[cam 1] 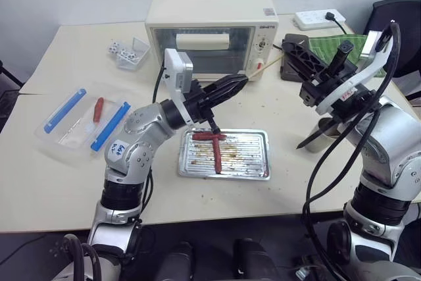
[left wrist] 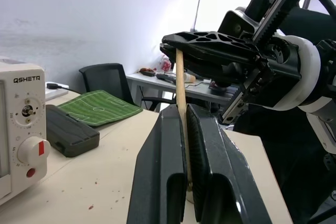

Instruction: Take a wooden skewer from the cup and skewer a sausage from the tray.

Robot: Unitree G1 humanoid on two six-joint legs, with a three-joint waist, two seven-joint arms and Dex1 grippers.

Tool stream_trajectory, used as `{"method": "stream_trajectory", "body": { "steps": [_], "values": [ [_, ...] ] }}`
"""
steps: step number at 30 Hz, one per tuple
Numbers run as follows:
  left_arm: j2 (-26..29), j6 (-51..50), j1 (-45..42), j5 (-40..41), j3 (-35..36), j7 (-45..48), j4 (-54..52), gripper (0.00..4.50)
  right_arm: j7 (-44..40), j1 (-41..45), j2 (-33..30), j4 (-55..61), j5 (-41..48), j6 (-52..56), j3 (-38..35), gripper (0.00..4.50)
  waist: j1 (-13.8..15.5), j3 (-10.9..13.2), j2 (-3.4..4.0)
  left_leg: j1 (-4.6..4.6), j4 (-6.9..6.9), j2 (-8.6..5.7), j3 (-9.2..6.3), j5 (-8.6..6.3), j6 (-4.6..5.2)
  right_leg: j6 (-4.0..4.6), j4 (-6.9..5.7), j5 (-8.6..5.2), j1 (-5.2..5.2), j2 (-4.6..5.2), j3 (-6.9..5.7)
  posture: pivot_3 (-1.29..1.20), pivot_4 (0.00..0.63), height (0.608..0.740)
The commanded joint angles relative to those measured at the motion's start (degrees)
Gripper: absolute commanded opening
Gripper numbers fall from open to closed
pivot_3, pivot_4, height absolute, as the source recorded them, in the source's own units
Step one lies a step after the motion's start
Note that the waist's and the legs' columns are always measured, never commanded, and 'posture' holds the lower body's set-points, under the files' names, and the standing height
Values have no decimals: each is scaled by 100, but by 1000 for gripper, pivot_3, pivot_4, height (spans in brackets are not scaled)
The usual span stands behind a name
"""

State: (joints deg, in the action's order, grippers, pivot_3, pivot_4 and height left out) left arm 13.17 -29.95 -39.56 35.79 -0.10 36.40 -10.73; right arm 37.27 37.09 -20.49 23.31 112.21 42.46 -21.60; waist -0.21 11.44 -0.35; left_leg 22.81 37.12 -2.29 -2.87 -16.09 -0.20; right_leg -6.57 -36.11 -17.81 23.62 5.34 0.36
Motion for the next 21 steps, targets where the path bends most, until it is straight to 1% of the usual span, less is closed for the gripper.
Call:
{"method": "stream_trajectory", "body": {
  "steps": [1,2,5,11,13,14,15,17,18,21],
  "values": [
    [68,115,-95,-108,5,13,-82,31,-43,-33,-252,232,79,-125,-155,0,7,0,0,0,0,0,0,0,0,0,0,0,0,0,0,0,150,740],
    [79,152,-84,-127,-3,41,-67,31,9,-61,-251,202,79,-181,-183,0,6,0,0,1,0,-1,-1,0,1,0,0,0,0,0,0,0,150,740],
    [105,211,-63,-147,4,81,-34,0,53,-39,-25,190,79,-321,-330,726,6,0,0,1,0,-1,1,1,1,-1,1,1,0,1,1,0,150,740],
    [244,248,-60,-210,114,98,22,0,-169,35,-461,30,79,-34,-293,2698,3,0,0,4,0,-1,0,1,2,-1,3,1,1,-1,1,0,150,740],
    [354,230,-61,-234,181,103,38,0,-258,32,-796,-130,79,117,-203,3386,5,0,0,4,0,-1,1,1,2,-1,2,1,2,-1,0,0,150,740],
    [459,220,-48,-250,227,132,34,0,-308,12,-1109,-210,53,220,-84,3627,5,0,0,4,1,-1,0,1,3,-1,2,1,2,-1,0,0,150,740],
    [562,207,-33,-252,269,161,29,0,-377,-3,-1369,-266,-34,314,34,3627,6,0,0,4,0,-1,0,1,4,-1,3,1,1,0,0,0,150,740],
    [831,147,4,-234,399,241,36,0,-661,12,-1897,-352,-672,616,377,3627,-2,0,0,6,0,0,0,1,6,-1,5,1,2,1,1,0,150,740],
    [912,130,9,-222,436,258,48,0,-788,21,-2051,-388,-912,691,491,3627,-5,0,0,6,0,0,2,0,8,-1,5,1,3,2,0,0,150,740],
    [1440,45,139,-201,660,460,67,0,-1165,157,-2259,-456,-1790,794,946,3627,-21,0,0,5,-2,5,7,0,7,-1,5,1,6,0,0,0,150,740]
  ]
}}
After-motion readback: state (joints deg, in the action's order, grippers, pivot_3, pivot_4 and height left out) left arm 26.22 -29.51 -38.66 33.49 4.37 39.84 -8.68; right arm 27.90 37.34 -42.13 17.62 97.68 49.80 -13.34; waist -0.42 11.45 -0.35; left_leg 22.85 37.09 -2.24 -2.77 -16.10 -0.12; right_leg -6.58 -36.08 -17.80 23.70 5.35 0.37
